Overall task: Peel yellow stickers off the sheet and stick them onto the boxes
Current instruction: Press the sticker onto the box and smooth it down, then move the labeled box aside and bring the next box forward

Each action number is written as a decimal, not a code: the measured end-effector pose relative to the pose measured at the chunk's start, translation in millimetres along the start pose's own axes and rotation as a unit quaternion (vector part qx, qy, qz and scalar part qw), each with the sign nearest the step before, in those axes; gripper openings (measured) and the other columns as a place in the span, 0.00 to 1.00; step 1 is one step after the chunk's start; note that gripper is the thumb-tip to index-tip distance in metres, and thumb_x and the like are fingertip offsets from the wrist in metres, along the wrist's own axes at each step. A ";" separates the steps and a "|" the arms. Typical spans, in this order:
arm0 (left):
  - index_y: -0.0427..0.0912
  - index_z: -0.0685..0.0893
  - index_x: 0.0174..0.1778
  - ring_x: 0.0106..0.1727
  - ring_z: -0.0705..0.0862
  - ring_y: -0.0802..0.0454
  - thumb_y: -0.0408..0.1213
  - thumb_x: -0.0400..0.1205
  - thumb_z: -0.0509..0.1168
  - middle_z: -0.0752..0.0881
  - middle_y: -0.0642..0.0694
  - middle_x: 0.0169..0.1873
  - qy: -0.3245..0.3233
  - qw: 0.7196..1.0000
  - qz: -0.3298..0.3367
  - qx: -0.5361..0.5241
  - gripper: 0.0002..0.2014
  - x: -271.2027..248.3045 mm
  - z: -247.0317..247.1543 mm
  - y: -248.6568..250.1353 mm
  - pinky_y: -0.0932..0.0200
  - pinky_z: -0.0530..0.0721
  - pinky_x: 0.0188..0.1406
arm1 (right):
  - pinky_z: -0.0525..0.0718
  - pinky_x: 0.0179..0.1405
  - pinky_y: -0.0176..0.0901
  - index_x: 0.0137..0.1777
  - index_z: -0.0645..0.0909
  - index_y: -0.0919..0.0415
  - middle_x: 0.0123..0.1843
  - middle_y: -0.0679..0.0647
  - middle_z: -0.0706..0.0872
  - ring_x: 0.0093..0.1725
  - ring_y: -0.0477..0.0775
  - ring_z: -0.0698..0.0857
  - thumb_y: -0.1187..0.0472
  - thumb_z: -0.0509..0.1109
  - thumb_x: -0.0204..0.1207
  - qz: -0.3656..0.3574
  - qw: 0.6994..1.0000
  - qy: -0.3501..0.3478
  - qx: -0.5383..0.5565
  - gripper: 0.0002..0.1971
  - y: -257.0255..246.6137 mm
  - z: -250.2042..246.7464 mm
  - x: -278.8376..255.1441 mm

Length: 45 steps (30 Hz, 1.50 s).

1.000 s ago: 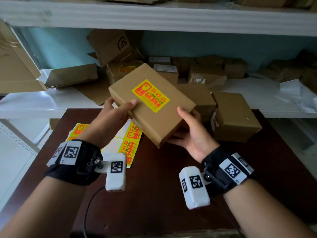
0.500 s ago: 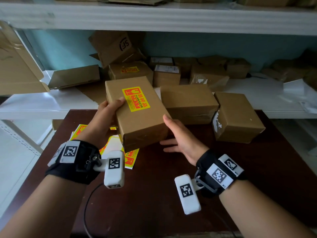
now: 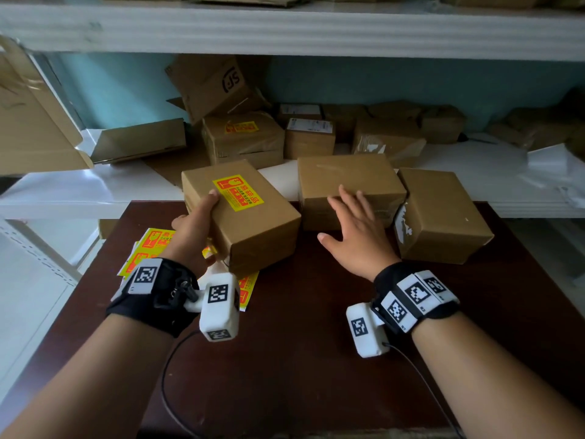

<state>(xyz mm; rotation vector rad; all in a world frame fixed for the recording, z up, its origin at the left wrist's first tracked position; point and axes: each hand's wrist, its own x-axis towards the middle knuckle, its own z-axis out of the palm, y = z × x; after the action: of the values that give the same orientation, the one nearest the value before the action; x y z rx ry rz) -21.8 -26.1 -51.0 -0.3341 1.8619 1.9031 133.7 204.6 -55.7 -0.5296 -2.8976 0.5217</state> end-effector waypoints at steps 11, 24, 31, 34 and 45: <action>0.50 0.83 0.62 0.62 0.85 0.45 0.53 0.83 0.66 0.87 0.44 0.61 -0.083 0.992 0.049 0.076 0.15 -1.3 9.4 -1.0 0.43 0.84 0.61 | 0.51 0.87 0.58 0.90 0.47 0.44 0.90 0.44 0.52 0.89 0.55 0.44 0.44 0.65 0.84 0.008 1.000 0.024 -0.017 0.40 17.1 -7.8 3.6; 0.47 0.64 0.84 0.63 0.85 0.50 0.42 0.82 0.72 0.80 0.47 0.70 -0.105 0.978 0.137 0.119 0.36 -7.4 14.7 1.5 0.49 0.83 0.63 | 0.66 0.78 0.56 0.72 0.73 0.45 0.82 0.51 0.62 0.83 0.59 0.55 0.57 0.64 0.79 0.034 0.998 0.052 0.007 0.21 7.6 -15.2 -6.1; 0.49 0.62 0.84 0.62 0.85 0.49 0.41 0.75 0.79 0.79 0.47 0.67 -0.109 0.965 0.150 0.184 0.44 -4.7 12.3 3.2 0.46 0.86 0.62 | 0.69 0.62 0.48 0.59 0.77 0.52 0.67 0.52 0.74 0.75 0.56 0.67 0.33 0.66 0.77 0.101 0.989 0.107 0.023 0.23 6.4 -22.2 -5.9; 0.49 0.63 0.83 0.62 0.84 0.49 0.42 0.75 0.79 0.79 0.48 0.65 -0.104 0.964 0.154 0.189 0.43 -2.5 12.4 3.0 0.43 0.85 0.65 | 0.69 0.71 0.53 0.70 0.74 0.52 0.76 0.56 0.69 0.79 0.60 0.63 0.32 0.71 0.73 0.140 0.983 0.114 0.042 0.33 4.2 -22.7 -9.0; 0.46 0.66 0.83 0.69 0.80 0.45 0.45 0.88 0.61 0.79 0.46 0.72 -0.095 0.962 0.171 0.192 0.26 -1.4 6.8 3.9 0.46 0.78 0.70 | 0.62 0.85 0.58 0.85 0.56 0.37 0.90 0.51 0.41 0.89 0.60 0.52 0.63 0.76 0.77 0.236 0.919 0.090 0.302 0.43 17.4 -33.9 -16.5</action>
<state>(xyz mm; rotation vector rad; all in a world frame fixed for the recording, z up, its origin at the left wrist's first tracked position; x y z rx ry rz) -21.4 -19.6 -46.5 0.3040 2.1989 1.6452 161.4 224.2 -31.9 -1.0909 -2.2374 1.2887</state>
